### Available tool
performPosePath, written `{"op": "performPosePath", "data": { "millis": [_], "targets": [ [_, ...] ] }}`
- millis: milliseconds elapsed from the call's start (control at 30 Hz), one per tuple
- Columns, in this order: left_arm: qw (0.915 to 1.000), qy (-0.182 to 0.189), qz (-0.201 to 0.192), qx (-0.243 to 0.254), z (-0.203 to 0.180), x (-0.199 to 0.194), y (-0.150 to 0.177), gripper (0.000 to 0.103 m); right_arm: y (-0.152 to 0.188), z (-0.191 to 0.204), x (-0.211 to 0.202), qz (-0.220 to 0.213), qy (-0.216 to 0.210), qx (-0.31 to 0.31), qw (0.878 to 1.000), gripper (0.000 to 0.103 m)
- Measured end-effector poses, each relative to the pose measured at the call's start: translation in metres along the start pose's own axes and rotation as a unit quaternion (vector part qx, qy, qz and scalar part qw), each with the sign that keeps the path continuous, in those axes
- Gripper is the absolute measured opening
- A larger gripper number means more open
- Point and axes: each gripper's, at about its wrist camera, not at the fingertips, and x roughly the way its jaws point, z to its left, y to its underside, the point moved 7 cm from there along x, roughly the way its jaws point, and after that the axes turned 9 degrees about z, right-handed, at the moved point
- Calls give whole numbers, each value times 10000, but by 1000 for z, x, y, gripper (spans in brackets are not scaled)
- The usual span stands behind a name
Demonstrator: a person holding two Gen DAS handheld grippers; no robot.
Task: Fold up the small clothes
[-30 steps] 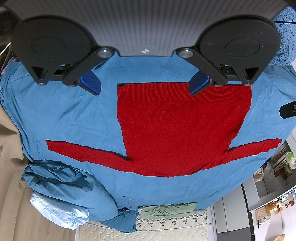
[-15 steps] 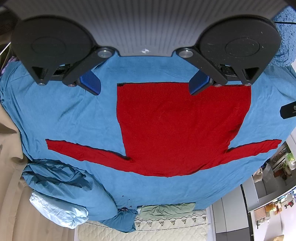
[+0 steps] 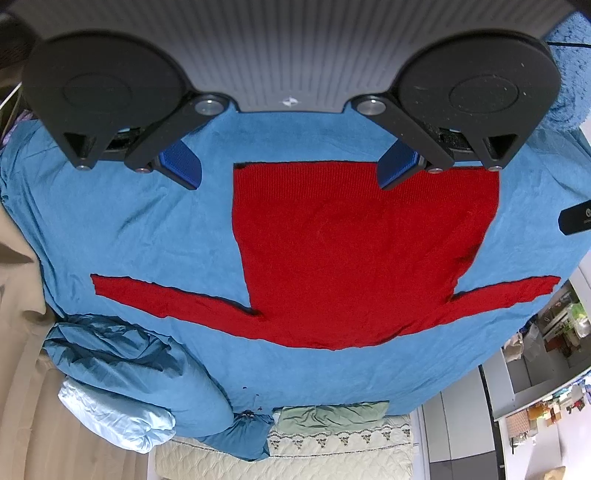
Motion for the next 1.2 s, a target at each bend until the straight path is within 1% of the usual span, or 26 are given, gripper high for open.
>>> {"op": "performPosePath", "data": {
  "millis": [67, 133, 233, 300, 367, 433, 500, 533, 633, 700, 767, 800, 833, 900, 967, 1100, 1167, 1200],
  "targets": [
    [10000, 28, -62, -10, 1, -4, -8, 103, -7, -2, -4, -55, -76, 88, 9999, 103],
    [9997, 65, -233, 27, -3, -10, -22, 103, -18, -6, -8, -166, -75, 128, 9998, 103],
    [9982, 106, -576, 138, -15, -18, -56, 103, -42, -19, -17, -414, 36, 214, 9989, 103],
    [9966, 190, -757, 251, -26, -21, -79, 103, -63, -32, -22, -568, 15, 344, 9978, 103],
    [9930, 413, -981, 513, -46, -19, -108, 103, -88, -52, -26, -738, -39, 496, 9960, 103],
    [9888, 549, -1178, 731, -68, -12, -137, 103, -114, -75, -24, -881, 36, 646, 9940, 103],
    [9869, 661, -1174, 885, -89, 5, -159, 103, -136, -100, -17, -927, 147, 783, 9925, 103],
    [9862, 762, -1135, 933, -100, 16, -170, 103, -146, -113, -10, -905, 215, 870, 9919, 103],
    [9858, 1090, -822, 981, -134, 66, -201, 103, -167, -156, 23, -791, 373, 1210, 9888, 103],
    [9866, 1109, -630, 1013, -155, 102, -215, 103, -172, -184, 53, -718, 336, 1574, 9843, 103],
    [9872, 1099, -466, 1061, -176, 141, -225, 103, -171, -214, 87, -724, 234, 1998, 9769, 103],
    [9875, 1096, -328, 1088, -188, 166, -229, 103, -170, -228, 104, -749, 207, 2179, 9729, 103],
    [9875, 1104, -248, 1094, -196, 181, -232, 103, -167, -240, 120, -765, 216, 2327, 9693, 103],
    [9869, 1183, 91, 1090, -215, 226, -234, 103, -160, -264, 156, -750, 290, 2614, 9619, 103],
    [9856, 1265, 304, 1084, -235, 266, -236, 103, -154, -285, 188, -776, 412, 2777, 9566, 103],
    [9828, 1207, 576, 1275, -276, 351, -234, 103, -149, -319, 255, -833, 736, 2935, 9495, 103],
    [9804, 1200, 667, 1414, -293, 386, -232, 103, -149, -333, 287, -839, 792, 3067, 9448, 103],
    [9790, 1206, 706, 1487, -303, 406, -229, 103, -151, -340, 302, -818, 822, 3133, 9425, 100]
  ]
}}
